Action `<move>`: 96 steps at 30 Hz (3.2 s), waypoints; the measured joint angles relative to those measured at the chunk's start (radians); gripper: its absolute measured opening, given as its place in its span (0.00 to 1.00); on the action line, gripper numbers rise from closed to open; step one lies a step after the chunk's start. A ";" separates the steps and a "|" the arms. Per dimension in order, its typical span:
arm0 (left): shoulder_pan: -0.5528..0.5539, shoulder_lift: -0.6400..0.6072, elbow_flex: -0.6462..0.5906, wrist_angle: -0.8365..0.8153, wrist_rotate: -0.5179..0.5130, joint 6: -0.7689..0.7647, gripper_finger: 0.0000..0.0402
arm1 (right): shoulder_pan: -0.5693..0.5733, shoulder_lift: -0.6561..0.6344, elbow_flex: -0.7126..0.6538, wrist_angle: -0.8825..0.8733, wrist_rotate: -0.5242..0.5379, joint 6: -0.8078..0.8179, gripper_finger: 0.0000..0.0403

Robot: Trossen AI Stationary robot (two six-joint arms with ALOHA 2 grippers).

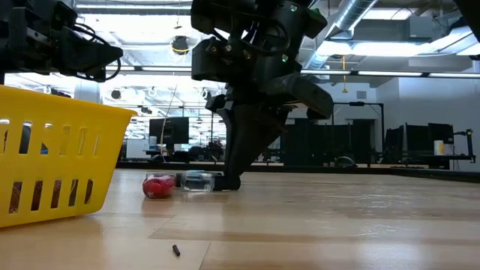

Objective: Pick & Place Nail Polish
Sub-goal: Put the transparent nail polish into the yellow basket

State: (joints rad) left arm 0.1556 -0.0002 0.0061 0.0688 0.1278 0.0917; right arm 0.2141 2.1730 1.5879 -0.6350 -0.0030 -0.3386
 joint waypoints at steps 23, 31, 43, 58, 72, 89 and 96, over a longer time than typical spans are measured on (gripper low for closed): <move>0.000 0.000 0.000 0.000 0.000 0.000 0.00 | 0.006 0.004 0.025 -0.003 0.003 0.163 0.47; 0.000 0.000 0.000 0.000 0.000 0.000 0.00 | 0.006 0.026 0.010 0.070 0.003 0.209 0.53; 0.000 0.000 0.000 0.001 0.000 0.000 0.00 | 0.006 0.078 0.002 0.042 -0.004 0.243 0.32; 0.000 0.000 0.000 0.002 0.000 0.000 0.00 | 0.029 0.078 0.010 -0.006 0.008 0.288 0.11; 0.000 0.000 0.000 0.003 0.000 0.000 0.00 | 0.049 -0.019 -0.006 -0.217 0.002 0.332 0.12; 0.000 0.000 0.000 0.003 0.000 0.000 0.00 | 0.103 -0.138 0.000 0.305 0.003 0.209 0.12; 0.000 0.000 0.000 0.003 0.000 0.000 0.00 | 0.135 -0.137 0.001 0.502 0.003 0.178 0.12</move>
State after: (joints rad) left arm 0.1558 -0.0002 0.0063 0.0719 0.1278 0.0917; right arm 0.3488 2.0357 1.5887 -0.1331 0.0002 -0.1608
